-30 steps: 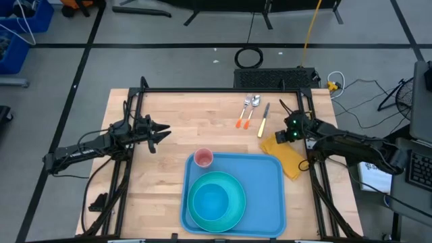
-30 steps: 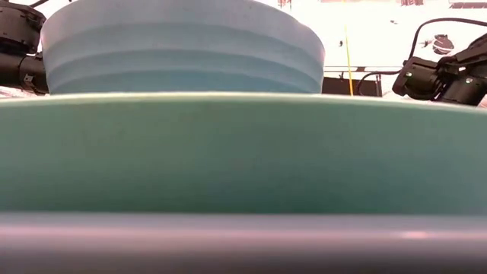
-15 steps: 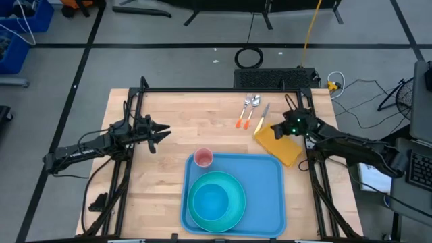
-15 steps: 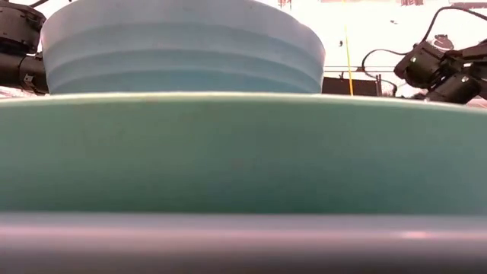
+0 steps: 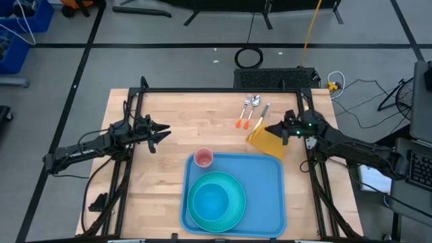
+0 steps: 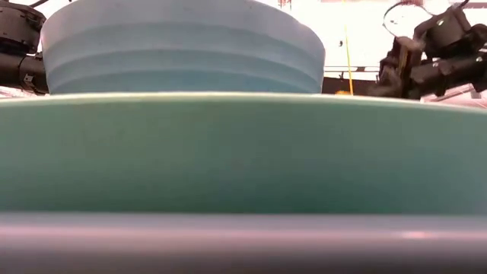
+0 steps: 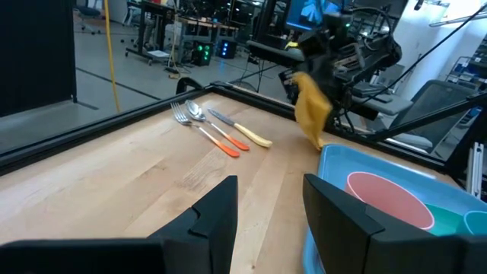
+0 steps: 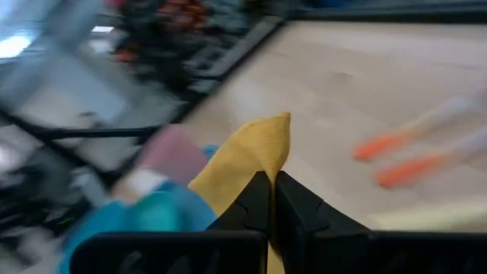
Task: Set up tray
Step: Put the yellow napkin on the blue tray
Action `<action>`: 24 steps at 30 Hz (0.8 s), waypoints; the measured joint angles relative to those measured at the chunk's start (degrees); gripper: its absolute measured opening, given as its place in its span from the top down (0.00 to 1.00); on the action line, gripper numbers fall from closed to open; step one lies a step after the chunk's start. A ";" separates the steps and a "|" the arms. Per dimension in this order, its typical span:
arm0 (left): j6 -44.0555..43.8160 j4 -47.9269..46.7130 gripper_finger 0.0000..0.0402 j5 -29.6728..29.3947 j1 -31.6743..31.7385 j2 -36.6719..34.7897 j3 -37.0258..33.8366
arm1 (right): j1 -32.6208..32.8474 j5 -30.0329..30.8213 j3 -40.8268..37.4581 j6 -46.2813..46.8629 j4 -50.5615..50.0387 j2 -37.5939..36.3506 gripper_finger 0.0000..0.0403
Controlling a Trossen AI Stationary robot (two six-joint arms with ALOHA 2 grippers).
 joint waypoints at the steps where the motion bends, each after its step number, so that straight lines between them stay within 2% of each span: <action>1: 0.00 0.00 0.62 0.00 0.01 0.01 0.00 | 0.65 -1.81 0.01 0.51 1.65 -0.56 1.00; 12: 0.00 0.00 0.62 0.00 0.00 0.02 0.00 | 10.53 -15.26 0.04 6.81 18.85 -2.95 1.00; 20: 0.00 0.02 0.62 0.00 0.00 0.00 -0.02 | 22.76 -15.04 0.09 6.76 22.19 -2.87 1.00; 24: 0.00 0.00 0.62 0.00 0.00 0.00 -0.01 | 31.14 -8.65 0.09 7.60 22.19 -1.83 1.00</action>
